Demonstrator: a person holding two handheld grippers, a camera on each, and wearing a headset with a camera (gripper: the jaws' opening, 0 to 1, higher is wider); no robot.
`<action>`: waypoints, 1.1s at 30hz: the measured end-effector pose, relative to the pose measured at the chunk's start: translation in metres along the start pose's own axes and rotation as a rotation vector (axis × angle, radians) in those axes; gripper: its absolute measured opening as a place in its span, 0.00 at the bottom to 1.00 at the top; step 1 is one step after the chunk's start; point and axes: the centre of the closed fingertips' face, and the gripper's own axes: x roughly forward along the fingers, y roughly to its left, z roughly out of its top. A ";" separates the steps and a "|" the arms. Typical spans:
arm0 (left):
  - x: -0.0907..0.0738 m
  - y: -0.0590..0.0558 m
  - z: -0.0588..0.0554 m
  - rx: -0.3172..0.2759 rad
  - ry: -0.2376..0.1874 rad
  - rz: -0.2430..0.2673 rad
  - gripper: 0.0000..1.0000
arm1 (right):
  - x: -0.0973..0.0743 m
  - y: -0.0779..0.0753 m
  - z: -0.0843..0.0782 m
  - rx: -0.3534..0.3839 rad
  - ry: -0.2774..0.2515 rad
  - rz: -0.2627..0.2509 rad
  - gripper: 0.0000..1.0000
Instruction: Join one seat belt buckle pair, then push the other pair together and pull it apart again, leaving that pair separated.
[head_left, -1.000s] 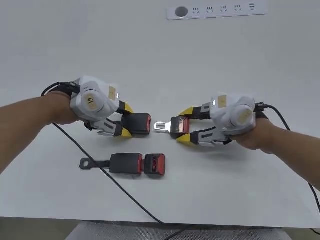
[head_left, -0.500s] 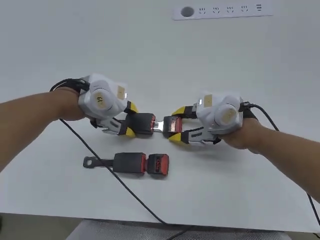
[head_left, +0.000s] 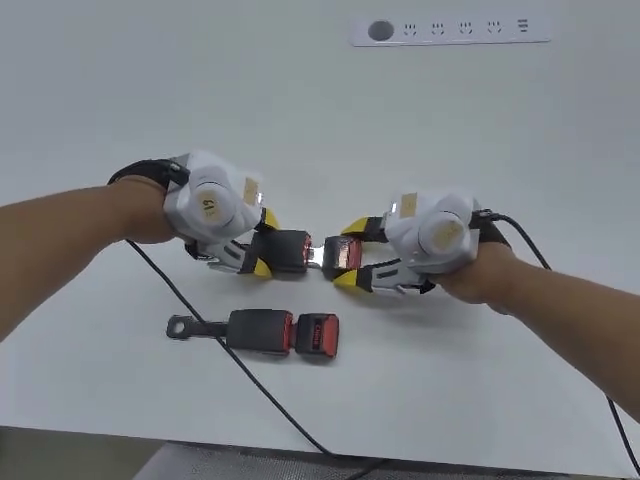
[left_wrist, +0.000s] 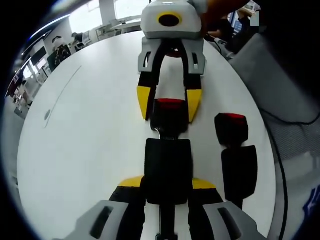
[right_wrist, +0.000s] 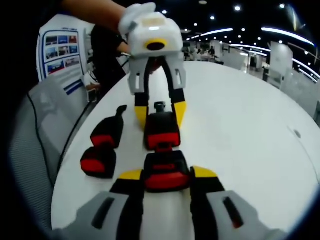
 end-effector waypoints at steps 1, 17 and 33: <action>0.000 0.000 0.000 0.000 0.002 0.000 0.34 | 0.002 0.000 0.001 0.002 0.001 -0.001 0.35; 0.000 0.000 -0.001 0.025 0.024 -0.007 0.34 | 0.010 0.001 0.009 0.012 0.050 -0.036 0.35; 0.001 0.002 -0.005 0.020 0.016 -0.008 0.34 | 0.009 0.002 0.009 0.011 0.059 -0.057 0.35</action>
